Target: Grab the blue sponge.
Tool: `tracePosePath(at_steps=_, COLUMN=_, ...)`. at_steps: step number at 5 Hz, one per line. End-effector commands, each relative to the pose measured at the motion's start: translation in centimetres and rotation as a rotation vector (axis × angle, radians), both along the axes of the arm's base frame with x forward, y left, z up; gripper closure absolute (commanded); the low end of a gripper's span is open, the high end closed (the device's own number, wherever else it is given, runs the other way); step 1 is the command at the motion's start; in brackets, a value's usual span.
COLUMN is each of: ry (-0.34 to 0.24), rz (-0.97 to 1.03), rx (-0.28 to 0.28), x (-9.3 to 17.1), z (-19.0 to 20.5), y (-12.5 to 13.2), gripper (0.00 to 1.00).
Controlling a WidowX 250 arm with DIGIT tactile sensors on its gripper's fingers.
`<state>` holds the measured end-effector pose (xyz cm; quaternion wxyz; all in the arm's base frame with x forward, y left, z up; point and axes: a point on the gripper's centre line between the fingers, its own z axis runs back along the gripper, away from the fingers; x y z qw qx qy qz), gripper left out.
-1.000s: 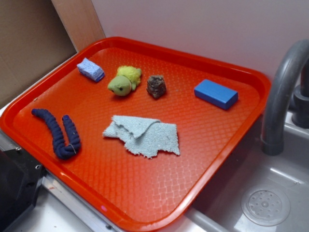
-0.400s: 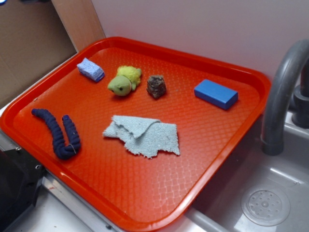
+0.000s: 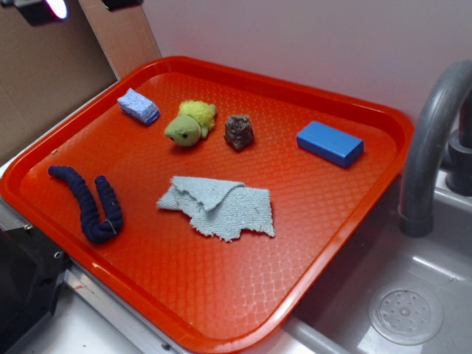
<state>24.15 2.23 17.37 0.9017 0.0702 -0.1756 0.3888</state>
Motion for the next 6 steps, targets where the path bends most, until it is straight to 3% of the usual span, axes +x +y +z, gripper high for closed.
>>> tracePosePath(at_steps=1, ry=-0.086, rz=0.228, rx=0.066, x=2.6, z=-3.6, y=5.2, gripper=0.0)
tracePosePath(at_steps=3, ry=0.018, rz=0.264, rx=-0.025, x=3.3, z=-8.4, y=8.2, gripper=0.0)
tracePosePath(at_steps=4, ry=0.096, rz=0.249, rx=-0.134, x=3.2, z=-10.9, y=8.4, gripper=0.0)
tracePosePath(at_steps=6, ry=0.157, rz=0.161, rx=-0.186, x=4.1, z=-15.2, y=7.0, gripper=0.0)
